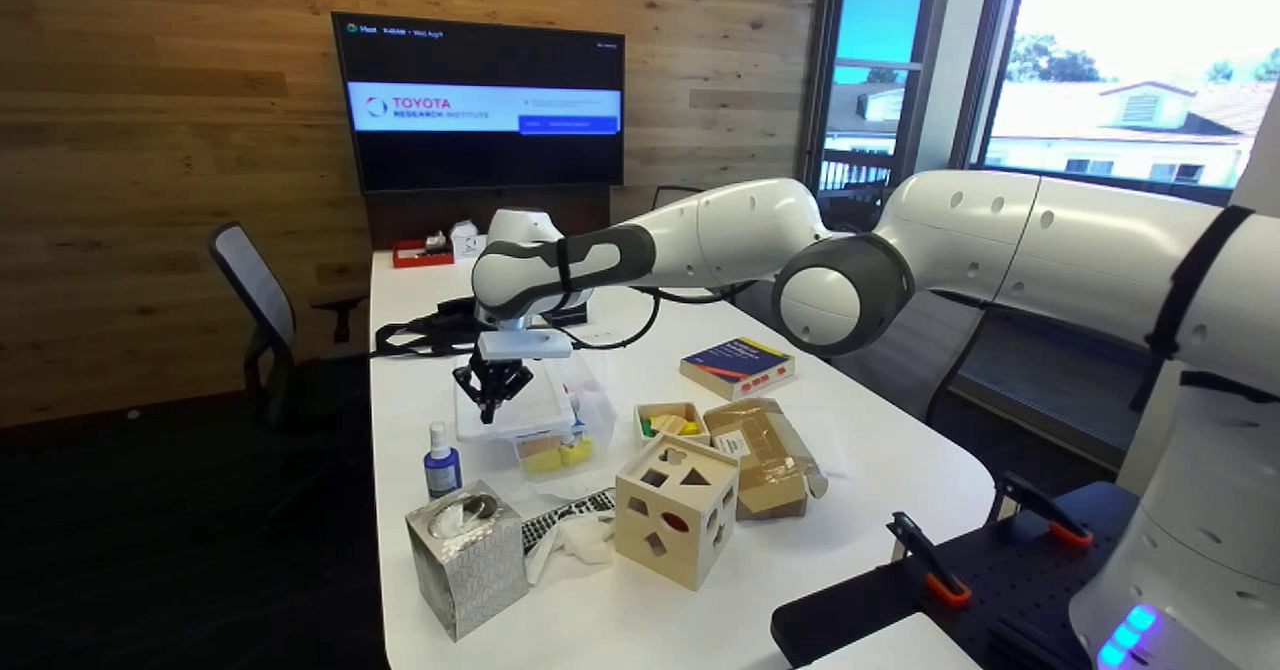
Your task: Remove the white lid from the clear container.
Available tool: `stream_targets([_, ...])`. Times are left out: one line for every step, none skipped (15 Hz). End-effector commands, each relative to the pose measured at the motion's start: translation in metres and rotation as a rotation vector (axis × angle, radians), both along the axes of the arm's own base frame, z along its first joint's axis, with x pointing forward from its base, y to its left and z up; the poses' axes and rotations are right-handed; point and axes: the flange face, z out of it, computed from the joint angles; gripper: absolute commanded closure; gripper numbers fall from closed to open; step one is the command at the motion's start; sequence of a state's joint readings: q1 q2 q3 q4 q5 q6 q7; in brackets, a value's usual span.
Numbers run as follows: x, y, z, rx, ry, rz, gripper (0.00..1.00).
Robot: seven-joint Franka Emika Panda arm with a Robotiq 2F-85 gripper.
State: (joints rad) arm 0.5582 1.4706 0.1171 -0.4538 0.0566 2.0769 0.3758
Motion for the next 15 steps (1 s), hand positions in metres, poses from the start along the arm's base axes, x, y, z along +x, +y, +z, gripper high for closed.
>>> stream_targets([0.022,-0.017,0.018,-0.035,-0.103,-0.158,1.00])
stream_targets([0.028,-0.026,0.018,-0.055,-0.129,-0.204,1.00])
stream_targets([0.034,-0.036,0.014,-0.079,-0.153,-0.251,1.00])
stream_targets([0.040,-0.046,0.013,-0.104,-0.174,-0.299,1.00])
stream_targets([0.047,-0.058,0.010,-0.128,-0.191,-0.350,1.00])
stream_targets([0.051,-0.068,0.009,-0.156,-0.200,-0.401,1.00])
stream_targets([0.055,-0.078,0.006,-0.184,-0.210,-0.451,1.00])
stream_targets([0.059,-0.087,0.003,-0.208,-0.219,-0.504,1.00])
stream_targets([0.061,-0.095,0.001,-0.231,-0.231,-0.554,1.00])
stream_targets([0.063,-0.102,-0.002,-0.254,-0.240,-0.604,1.00])
stream_targets([0.064,-0.109,-0.006,-0.281,-0.240,-0.656,1.00])
stream_targets([0.064,-0.115,-0.011,-0.308,-0.242,-0.704,1.00])
stream_targets([0.063,-0.121,-0.017,-0.330,-0.230,-0.737,1.00])
stream_targets([0.062,-0.124,-0.022,-0.350,-0.221,-0.765,1.00])
stream_targets([0.060,-0.127,-0.027,-0.364,-0.201,-0.783,1.00])
